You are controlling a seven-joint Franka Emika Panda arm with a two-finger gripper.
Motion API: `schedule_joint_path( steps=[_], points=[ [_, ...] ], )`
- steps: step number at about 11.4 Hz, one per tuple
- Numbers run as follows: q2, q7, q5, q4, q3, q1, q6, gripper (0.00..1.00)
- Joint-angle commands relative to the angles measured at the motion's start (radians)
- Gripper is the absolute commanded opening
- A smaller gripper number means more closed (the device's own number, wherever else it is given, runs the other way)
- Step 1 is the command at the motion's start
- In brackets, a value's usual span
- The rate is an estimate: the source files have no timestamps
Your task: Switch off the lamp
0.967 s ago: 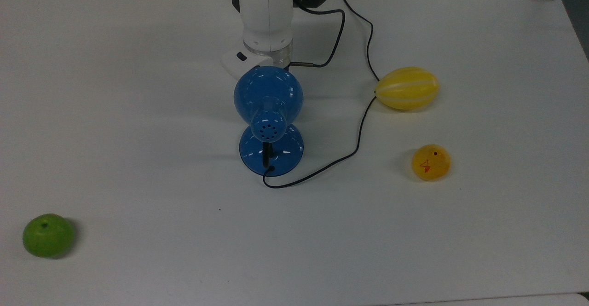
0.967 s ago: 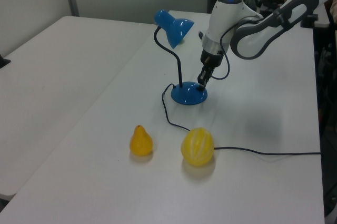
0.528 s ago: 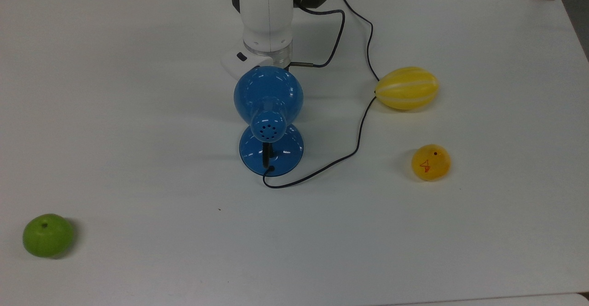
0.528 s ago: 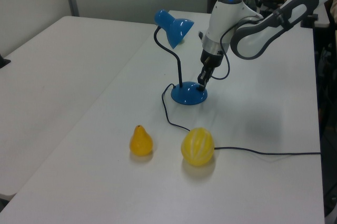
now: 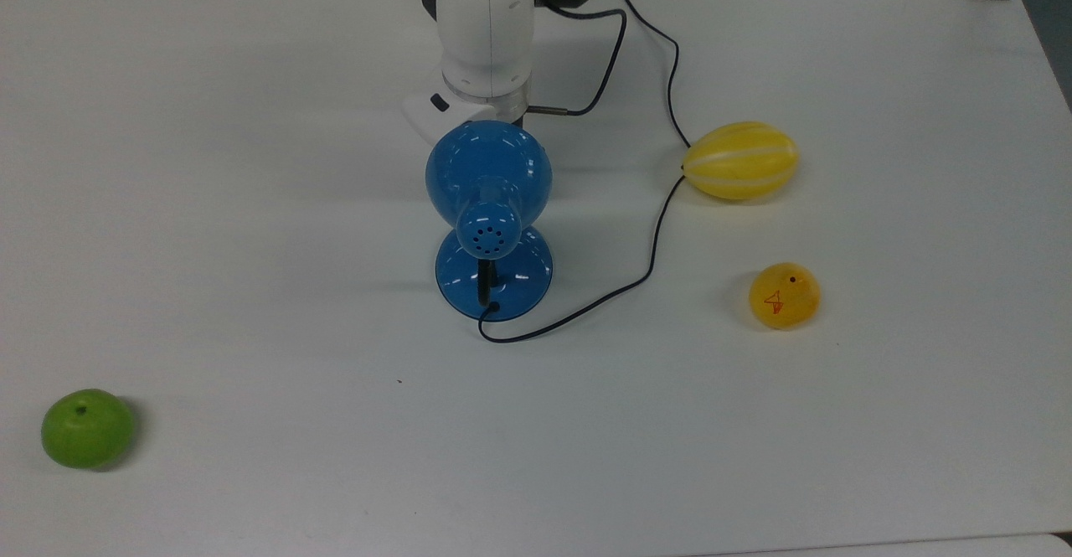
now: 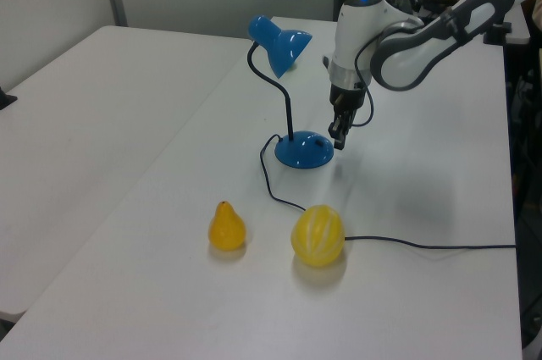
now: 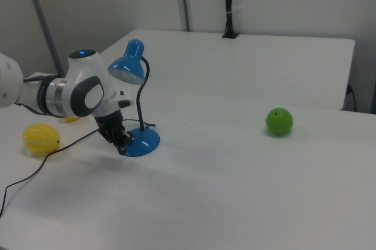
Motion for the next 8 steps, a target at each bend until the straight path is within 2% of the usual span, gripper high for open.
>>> schedule_joint_path(
  steps=[1, 4, 6, 8],
  points=[
    [-0.096, 0.018, -0.015, 0.072, 0.003, 0.002, -0.277, 0.0],
    [-0.203, 0.015, -0.015, 0.115, 0.003, -0.003, -0.465, 0.0],
    [-0.223, 0.003, -0.015, 0.216, -0.006, -0.01, -0.58, 0.0],
    [-0.226, -0.078, -0.003, 0.302, -0.011, -0.03, -0.655, 0.0]
  ],
)
